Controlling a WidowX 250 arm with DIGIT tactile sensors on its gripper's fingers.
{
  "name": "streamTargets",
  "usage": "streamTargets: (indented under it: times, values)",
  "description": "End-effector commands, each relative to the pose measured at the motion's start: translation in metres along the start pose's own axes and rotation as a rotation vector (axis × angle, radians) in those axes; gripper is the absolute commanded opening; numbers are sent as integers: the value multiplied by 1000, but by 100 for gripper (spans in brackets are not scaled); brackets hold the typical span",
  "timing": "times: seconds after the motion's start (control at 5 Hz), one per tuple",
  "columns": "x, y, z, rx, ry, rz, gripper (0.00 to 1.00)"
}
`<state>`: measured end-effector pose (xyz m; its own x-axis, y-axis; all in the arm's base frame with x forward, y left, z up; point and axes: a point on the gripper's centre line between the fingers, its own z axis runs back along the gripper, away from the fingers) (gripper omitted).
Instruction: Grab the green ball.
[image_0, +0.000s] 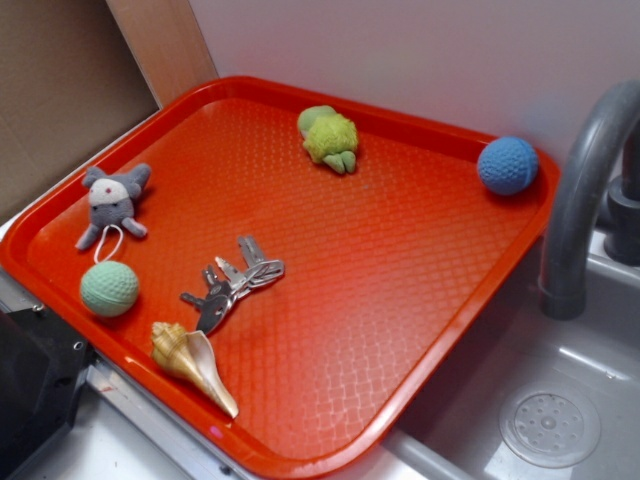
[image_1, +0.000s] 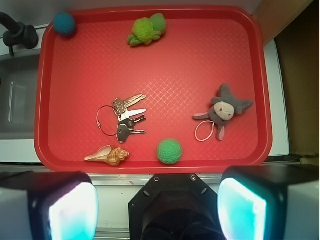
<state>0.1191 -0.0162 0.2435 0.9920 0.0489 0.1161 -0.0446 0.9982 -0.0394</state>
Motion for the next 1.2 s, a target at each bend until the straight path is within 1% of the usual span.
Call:
streamTargets:
  times: [0.0, 0.2, 0.4, 0.6, 0.8, 1.0]
  values:
    - [0, 0, 0, 0, 0, 0, 100]
    - [30, 18, -53, 68, 13, 82, 100]
    - [39, 31, -103, 96, -6, 64, 100]
    - [36, 33, -144, 70, 43, 25, 100]
    - [19, 34, -170, 29, 116, -2, 100]
    - [5, 28, -184, 31, 174, -30, 100]
